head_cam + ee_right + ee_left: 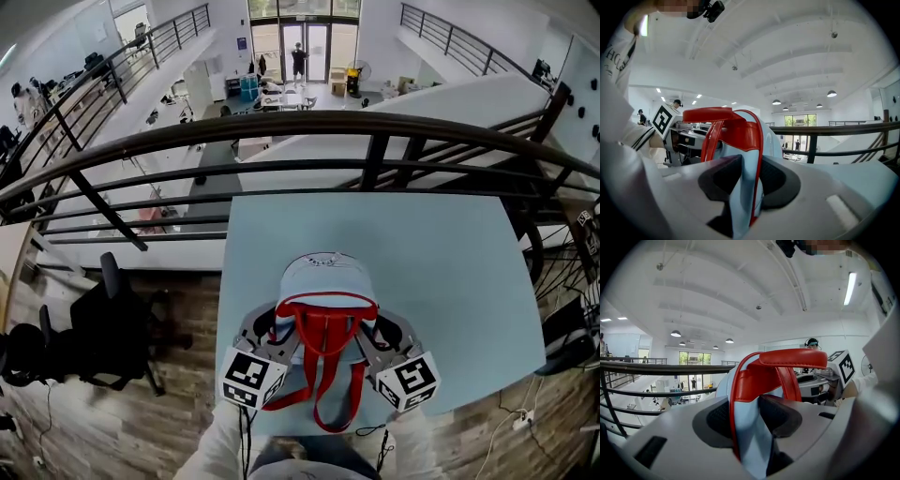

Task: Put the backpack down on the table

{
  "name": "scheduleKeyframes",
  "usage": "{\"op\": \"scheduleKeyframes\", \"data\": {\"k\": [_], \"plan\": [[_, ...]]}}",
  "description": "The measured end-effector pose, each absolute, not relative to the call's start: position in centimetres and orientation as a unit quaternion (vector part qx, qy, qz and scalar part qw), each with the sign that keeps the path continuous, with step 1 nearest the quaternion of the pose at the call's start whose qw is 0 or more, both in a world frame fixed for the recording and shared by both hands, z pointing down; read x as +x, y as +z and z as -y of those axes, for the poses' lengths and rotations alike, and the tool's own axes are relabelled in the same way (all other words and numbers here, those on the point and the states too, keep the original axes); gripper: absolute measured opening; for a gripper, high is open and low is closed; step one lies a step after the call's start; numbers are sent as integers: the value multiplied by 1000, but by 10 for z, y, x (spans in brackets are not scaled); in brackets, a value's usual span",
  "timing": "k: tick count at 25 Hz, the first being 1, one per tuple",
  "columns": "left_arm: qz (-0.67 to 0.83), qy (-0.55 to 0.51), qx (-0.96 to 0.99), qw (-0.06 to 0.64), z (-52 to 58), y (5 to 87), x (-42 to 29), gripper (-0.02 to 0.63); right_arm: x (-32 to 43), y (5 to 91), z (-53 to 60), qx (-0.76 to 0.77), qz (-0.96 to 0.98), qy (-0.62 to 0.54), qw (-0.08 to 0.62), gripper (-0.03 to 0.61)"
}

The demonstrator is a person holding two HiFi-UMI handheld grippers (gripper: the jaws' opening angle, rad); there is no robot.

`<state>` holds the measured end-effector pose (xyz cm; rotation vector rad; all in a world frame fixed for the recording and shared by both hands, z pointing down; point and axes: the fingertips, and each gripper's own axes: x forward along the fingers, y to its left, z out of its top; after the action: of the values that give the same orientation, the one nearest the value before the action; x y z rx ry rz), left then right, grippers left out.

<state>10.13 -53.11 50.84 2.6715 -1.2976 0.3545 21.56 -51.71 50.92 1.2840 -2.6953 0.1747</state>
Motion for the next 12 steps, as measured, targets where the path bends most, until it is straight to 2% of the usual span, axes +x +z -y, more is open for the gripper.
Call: {"op": "scheduleKeyframes", "data": {"k": [12], "plan": [[438, 115, 890, 62, 560, 534, 106, 175, 218, 536, 545, 425, 899, 21, 99, 126]]}}
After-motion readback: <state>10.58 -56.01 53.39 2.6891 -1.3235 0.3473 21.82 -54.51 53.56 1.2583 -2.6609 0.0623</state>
